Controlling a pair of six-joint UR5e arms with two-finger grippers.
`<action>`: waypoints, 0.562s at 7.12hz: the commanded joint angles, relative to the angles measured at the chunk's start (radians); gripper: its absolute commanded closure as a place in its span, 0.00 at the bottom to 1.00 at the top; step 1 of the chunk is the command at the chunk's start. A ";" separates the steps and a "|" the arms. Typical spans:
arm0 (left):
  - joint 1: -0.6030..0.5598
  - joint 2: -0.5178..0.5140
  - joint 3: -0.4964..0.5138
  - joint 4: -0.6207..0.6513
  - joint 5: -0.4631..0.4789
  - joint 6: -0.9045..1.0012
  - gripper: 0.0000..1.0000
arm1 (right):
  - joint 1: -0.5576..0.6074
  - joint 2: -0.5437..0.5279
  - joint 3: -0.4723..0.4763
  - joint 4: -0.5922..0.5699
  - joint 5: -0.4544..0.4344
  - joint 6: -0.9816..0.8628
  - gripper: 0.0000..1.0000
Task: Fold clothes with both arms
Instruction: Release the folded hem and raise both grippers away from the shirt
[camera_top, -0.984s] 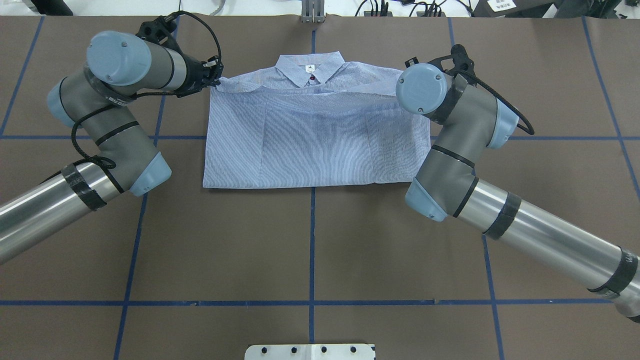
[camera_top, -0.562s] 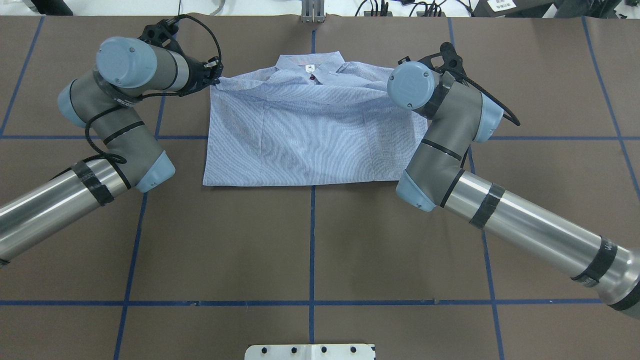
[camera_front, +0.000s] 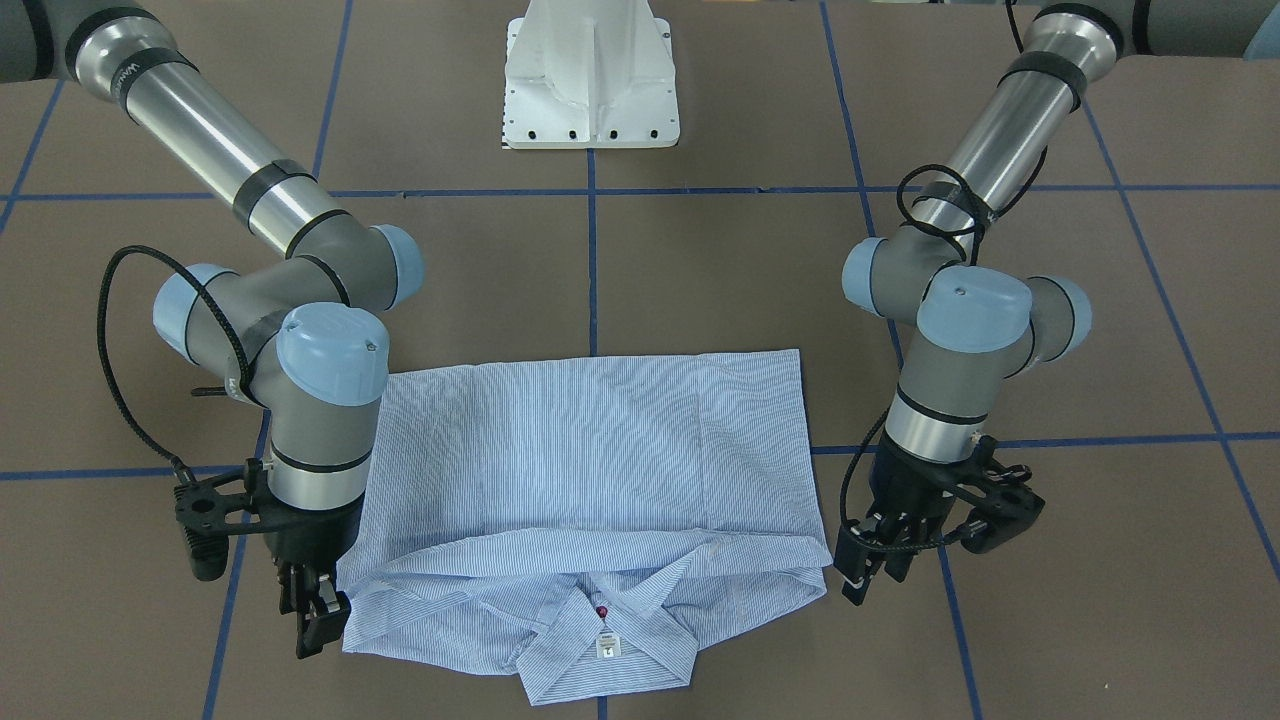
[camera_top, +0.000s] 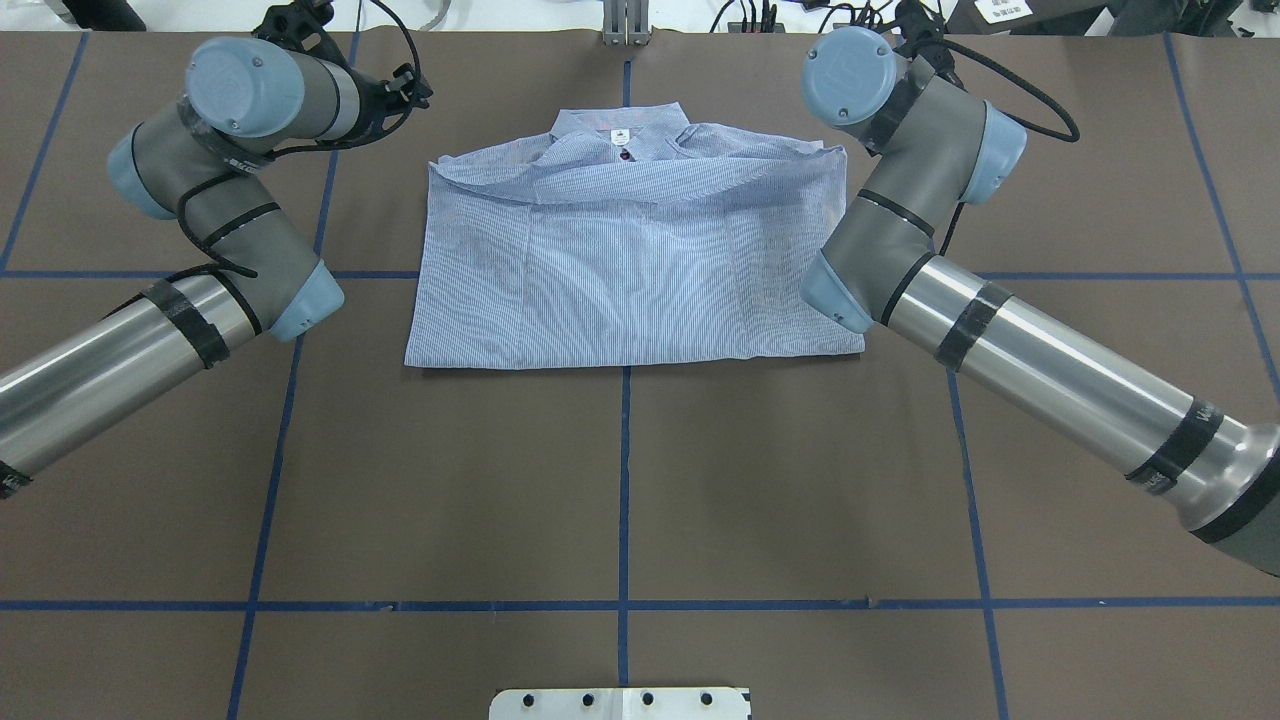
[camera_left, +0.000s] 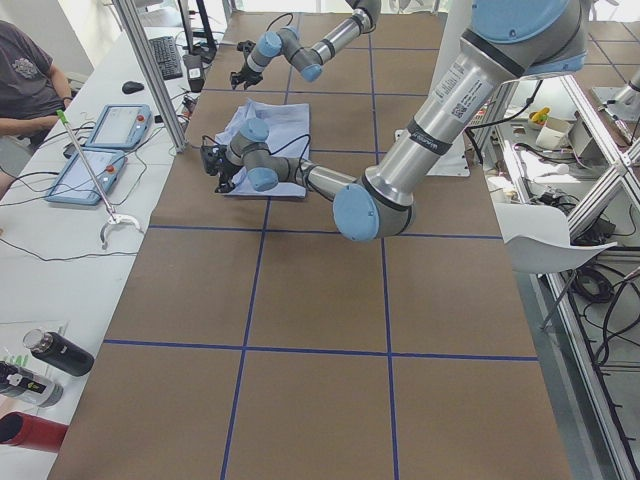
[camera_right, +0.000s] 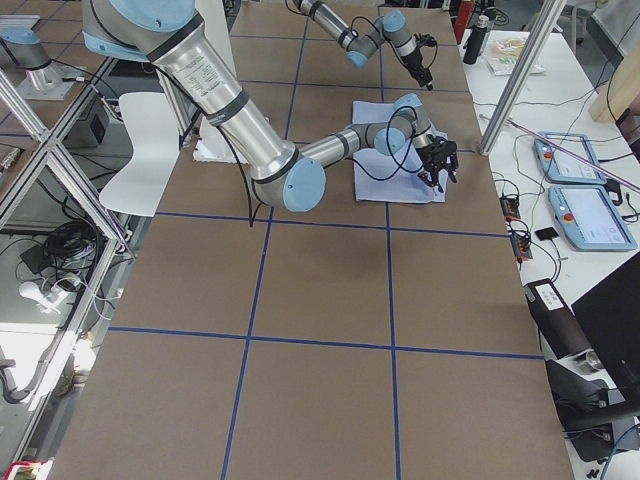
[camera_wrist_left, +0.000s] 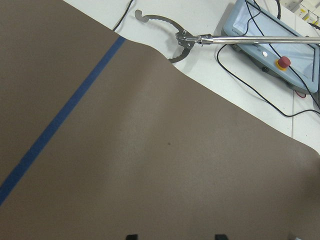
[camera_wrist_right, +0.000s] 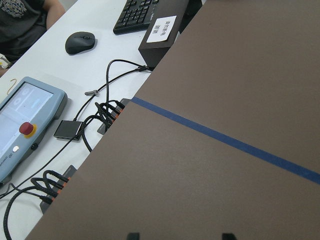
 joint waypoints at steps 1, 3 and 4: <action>-0.012 0.062 -0.081 0.009 -0.012 0.071 0.00 | 0.015 -0.046 0.083 0.004 0.070 -0.013 0.00; -0.012 0.168 -0.236 0.013 -0.101 0.084 0.00 | -0.077 -0.248 0.349 -0.007 0.070 -0.003 0.00; -0.013 0.174 -0.258 0.039 -0.099 0.085 0.00 | -0.123 -0.337 0.457 -0.011 0.069 0.045 0.00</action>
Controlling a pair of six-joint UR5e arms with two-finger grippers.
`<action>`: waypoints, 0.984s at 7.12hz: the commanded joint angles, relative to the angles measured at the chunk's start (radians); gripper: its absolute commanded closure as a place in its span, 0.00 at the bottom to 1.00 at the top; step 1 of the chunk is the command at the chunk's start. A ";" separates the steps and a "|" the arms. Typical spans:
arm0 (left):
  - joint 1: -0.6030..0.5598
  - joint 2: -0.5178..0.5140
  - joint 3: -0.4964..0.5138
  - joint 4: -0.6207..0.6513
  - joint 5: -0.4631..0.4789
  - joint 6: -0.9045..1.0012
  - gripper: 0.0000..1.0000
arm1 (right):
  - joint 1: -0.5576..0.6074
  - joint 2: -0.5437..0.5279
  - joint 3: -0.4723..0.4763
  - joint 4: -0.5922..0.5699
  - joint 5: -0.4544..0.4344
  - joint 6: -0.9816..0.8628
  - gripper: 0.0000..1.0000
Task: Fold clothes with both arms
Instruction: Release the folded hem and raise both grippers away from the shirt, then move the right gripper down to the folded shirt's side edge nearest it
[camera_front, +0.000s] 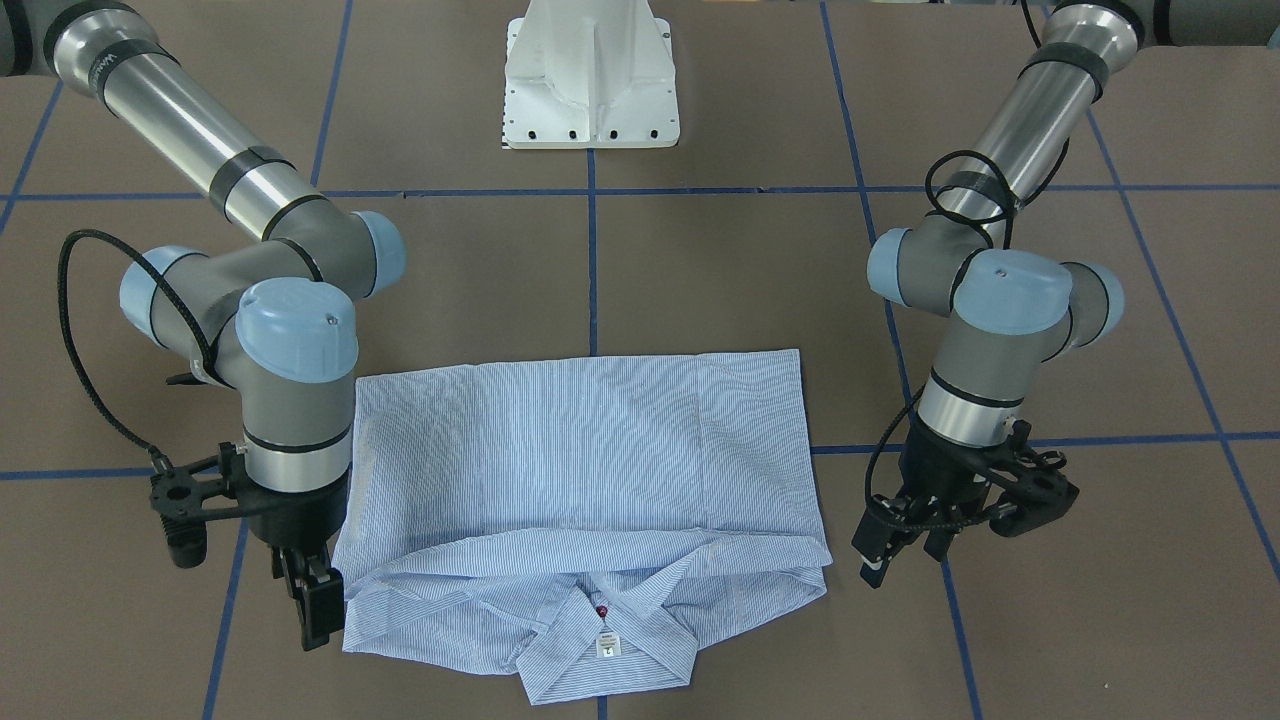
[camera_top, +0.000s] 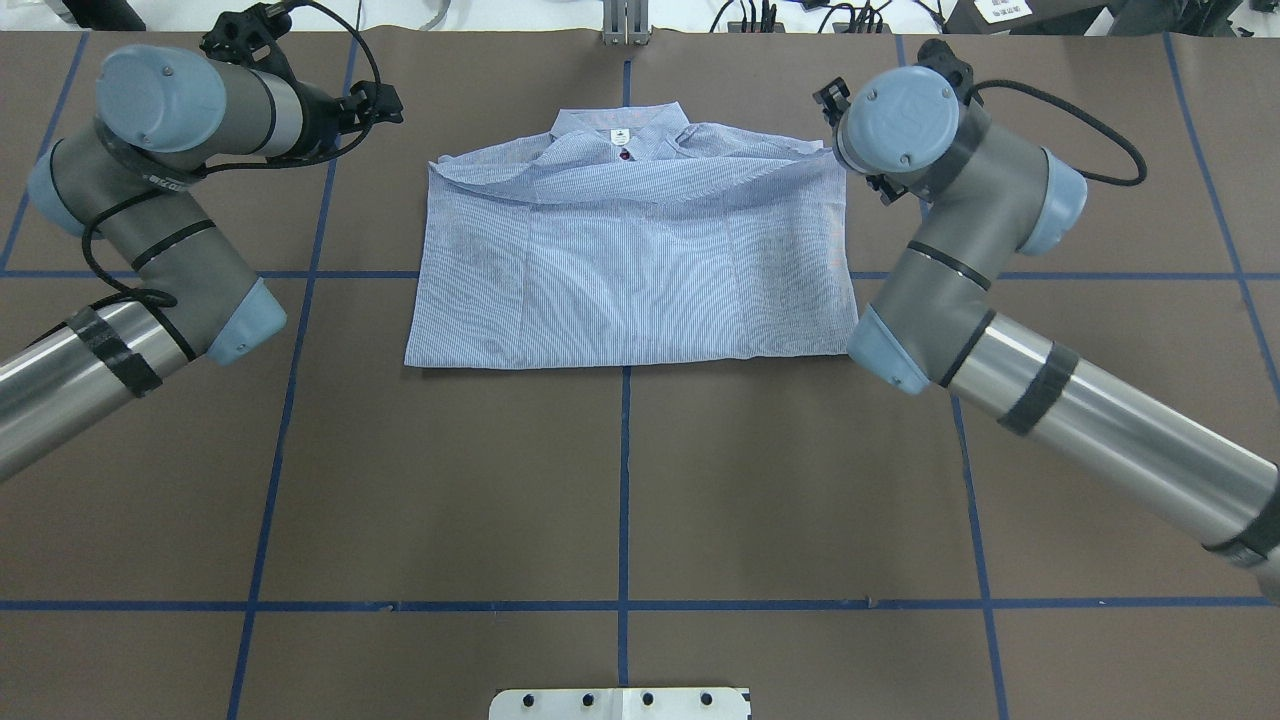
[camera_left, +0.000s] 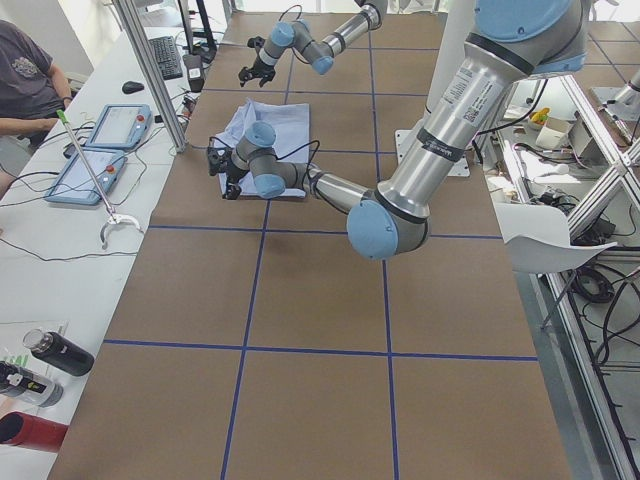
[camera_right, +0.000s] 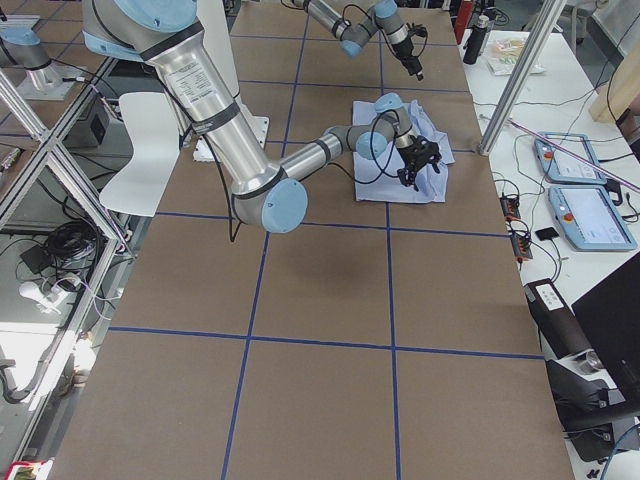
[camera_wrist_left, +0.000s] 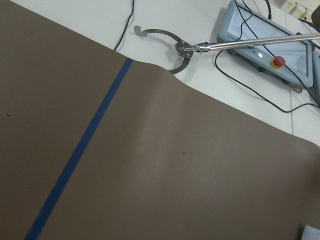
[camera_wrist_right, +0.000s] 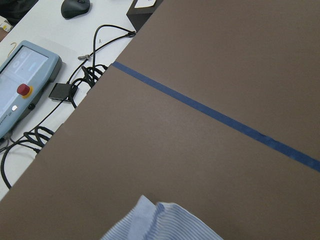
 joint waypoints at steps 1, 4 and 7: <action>-0.001 0.029 -0.055 0.021 -0.010 0.004 0.00 | -0.101 -0.153 0.184 -0.005 0.000 0.091 0.00; -0.009 0.031 -0.055 0.021 -0.006 0.004 0.00 | -0.166 -0.191 0.183 -0.004 -0.009 0.104 0.01; -0.010 0.029 -0.054 0.021 -0.006 0.005 0.00 | -0.192 -0.212 0.193 -0.004 -0.007 0.105 0.01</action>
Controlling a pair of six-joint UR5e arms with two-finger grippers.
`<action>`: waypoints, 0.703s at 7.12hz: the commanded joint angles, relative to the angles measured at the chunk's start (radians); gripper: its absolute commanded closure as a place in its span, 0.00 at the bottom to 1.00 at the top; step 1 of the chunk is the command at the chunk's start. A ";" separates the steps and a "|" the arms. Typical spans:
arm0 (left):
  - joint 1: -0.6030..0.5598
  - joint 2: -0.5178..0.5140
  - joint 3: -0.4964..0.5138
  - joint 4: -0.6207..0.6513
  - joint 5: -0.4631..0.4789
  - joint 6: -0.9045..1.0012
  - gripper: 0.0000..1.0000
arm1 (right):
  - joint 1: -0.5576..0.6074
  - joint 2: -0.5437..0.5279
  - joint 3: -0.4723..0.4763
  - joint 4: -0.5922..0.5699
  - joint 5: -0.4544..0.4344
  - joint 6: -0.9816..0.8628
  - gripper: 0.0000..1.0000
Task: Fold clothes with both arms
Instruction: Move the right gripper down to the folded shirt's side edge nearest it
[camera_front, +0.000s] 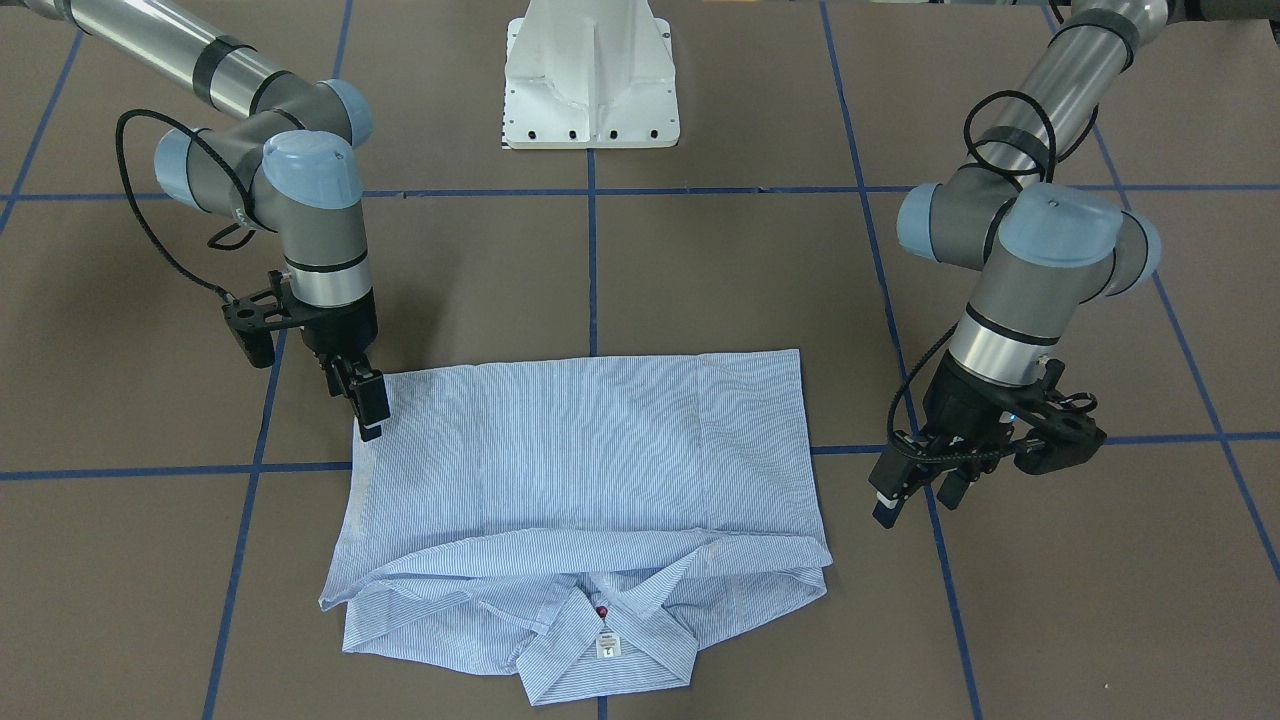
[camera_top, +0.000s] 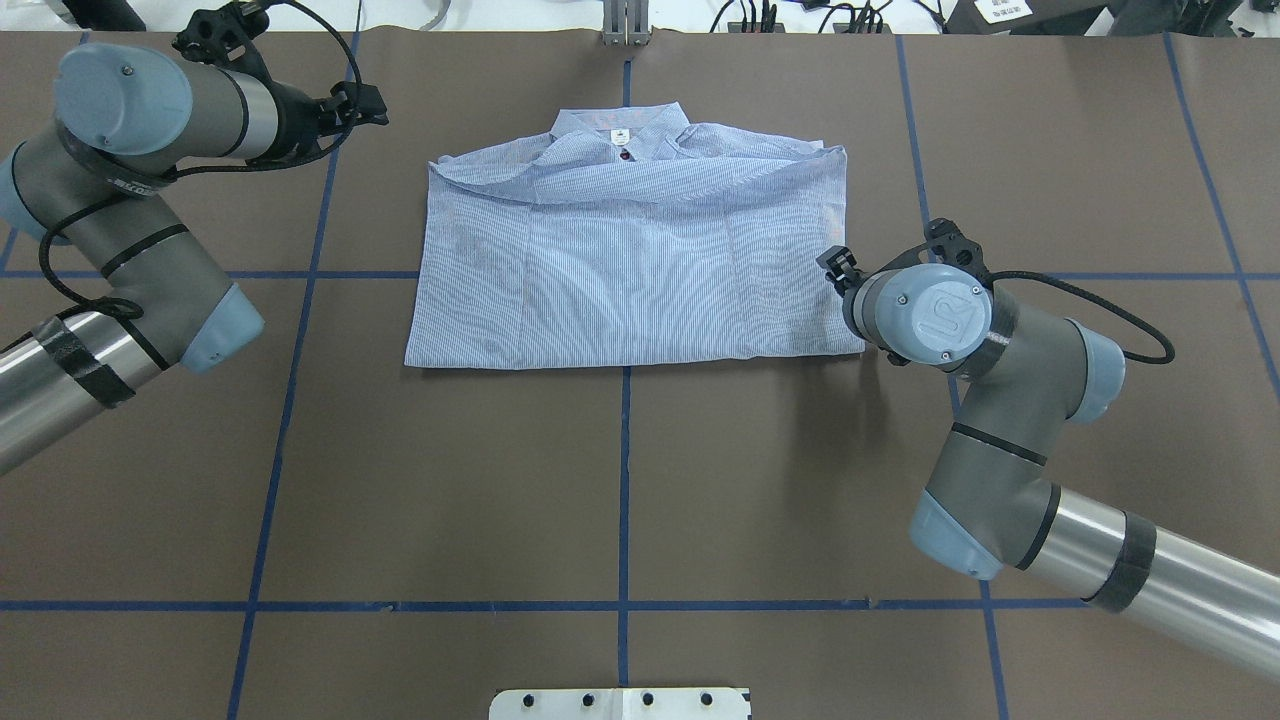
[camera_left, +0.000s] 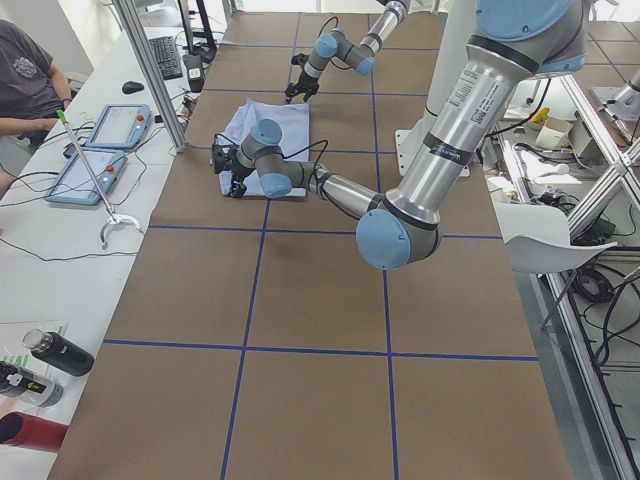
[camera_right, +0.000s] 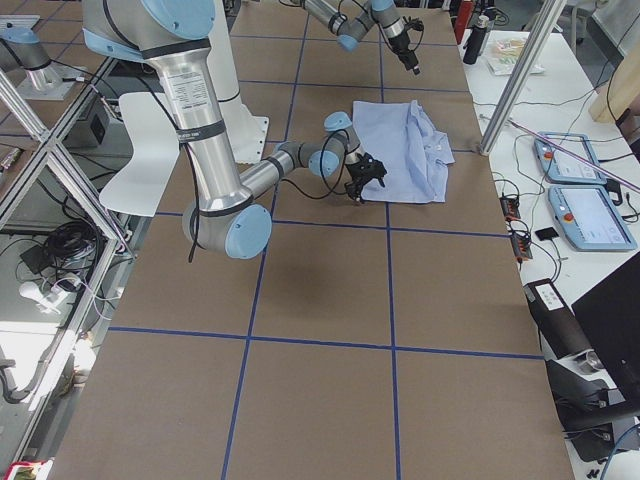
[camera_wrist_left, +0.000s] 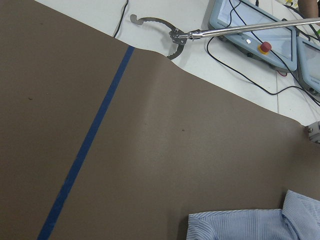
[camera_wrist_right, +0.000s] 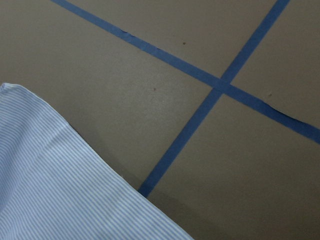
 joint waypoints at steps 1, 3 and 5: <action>-0.001 -0.001 0.001 0.000 0.000 0.000 0.00 | -0.016 -0.008 0.002 -0.001 0.000 0.001 0.02; 0.001 -0.003 0.000 0.000 0.000 0.000 0.00 | -0.018 -0.026 0.038 -0.003 0.002 0.033 0.77; -0.001 -0.003 0.000 0.000 0.002 0.000 0.00 | -0.045 -0.061 0.069 -0.002 -0.003 0.036 1.00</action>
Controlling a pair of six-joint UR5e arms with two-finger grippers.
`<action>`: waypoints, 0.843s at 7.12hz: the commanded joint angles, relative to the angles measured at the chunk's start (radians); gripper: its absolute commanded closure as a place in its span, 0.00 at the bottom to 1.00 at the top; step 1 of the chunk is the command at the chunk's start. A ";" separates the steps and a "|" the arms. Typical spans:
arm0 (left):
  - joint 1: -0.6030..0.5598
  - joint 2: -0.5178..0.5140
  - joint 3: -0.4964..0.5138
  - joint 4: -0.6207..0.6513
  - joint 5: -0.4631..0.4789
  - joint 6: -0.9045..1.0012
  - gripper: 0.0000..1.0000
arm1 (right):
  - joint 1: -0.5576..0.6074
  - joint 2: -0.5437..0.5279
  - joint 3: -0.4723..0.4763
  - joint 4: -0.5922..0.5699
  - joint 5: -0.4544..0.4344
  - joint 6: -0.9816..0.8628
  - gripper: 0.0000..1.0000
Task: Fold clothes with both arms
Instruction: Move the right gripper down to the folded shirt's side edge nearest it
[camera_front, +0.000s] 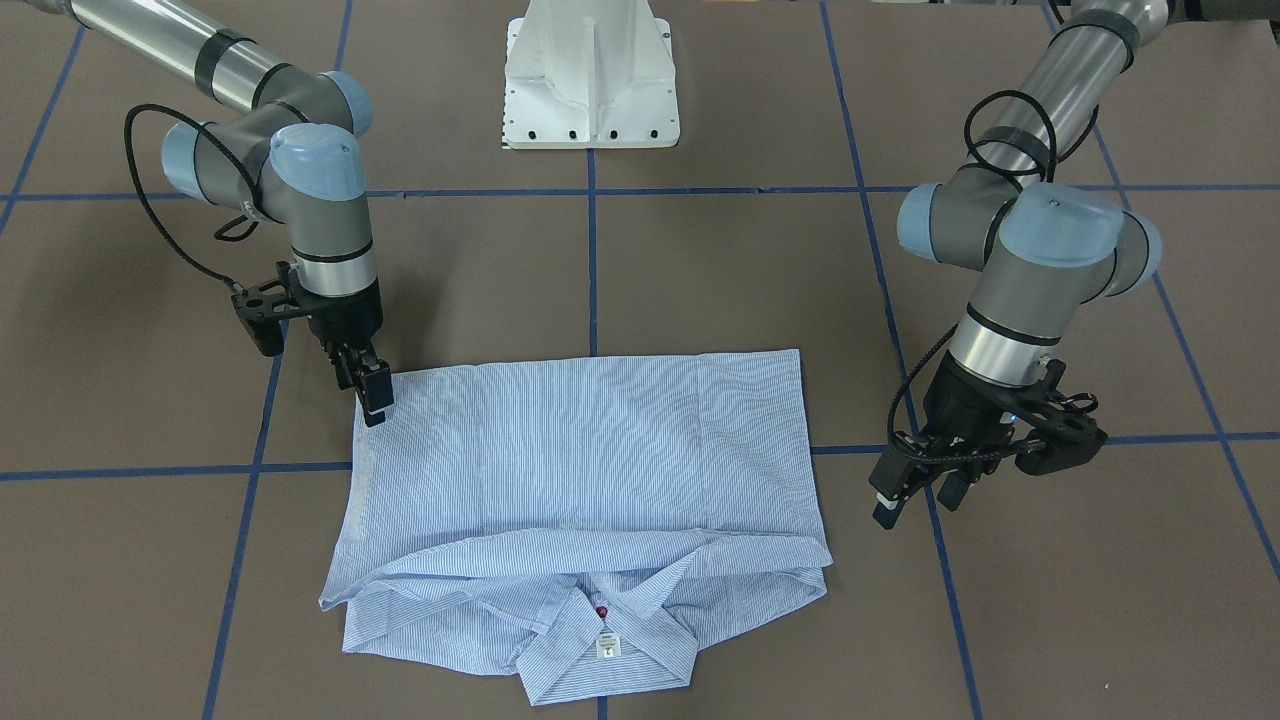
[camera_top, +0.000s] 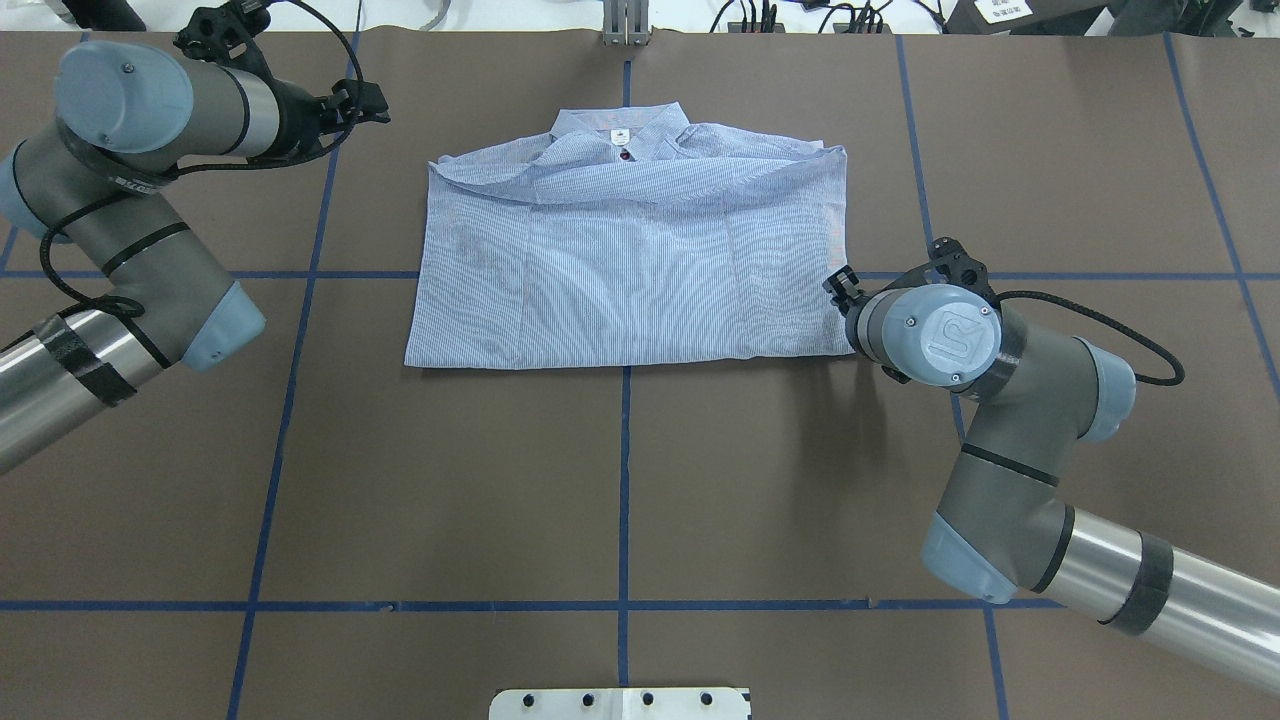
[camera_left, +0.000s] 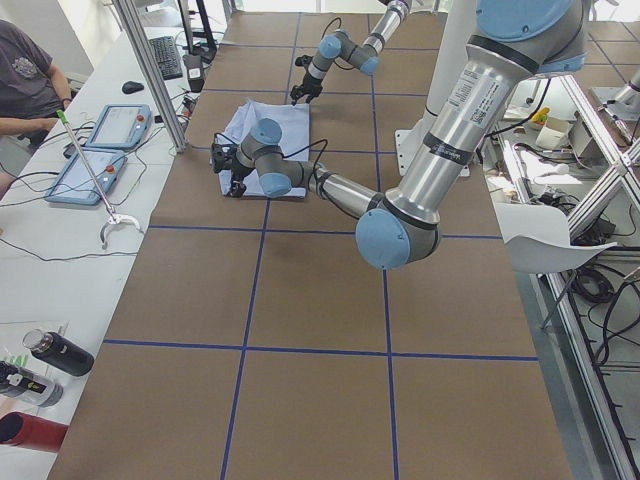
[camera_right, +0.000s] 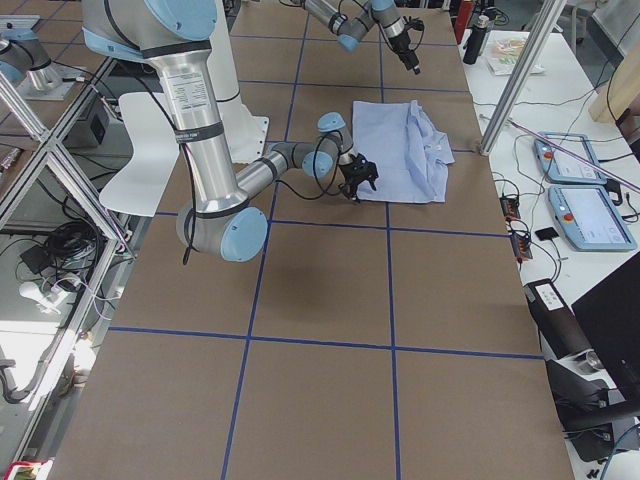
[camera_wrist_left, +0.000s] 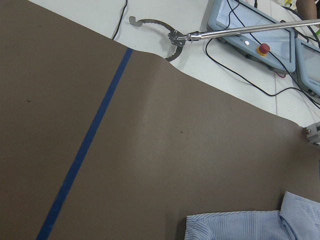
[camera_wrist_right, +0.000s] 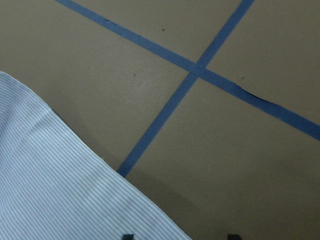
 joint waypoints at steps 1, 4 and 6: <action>0.000 0.002 0.000 0.000 0.001 -0.002 0.00 | -0.030 -0.020 0.017 0.001 -0.013 0.006 1.00; 0.000 0.005 0.000 0.000 0.003 -0.003 0.00 | -0.032 -0.050 0.068 0.000 -0.015 0.007 1.00; 0.000 0.005 -0.006 0.000 0.003 -0.003 0.00 | -0.035 -0.079 0.101 0.000 -0.012 0.007 1.00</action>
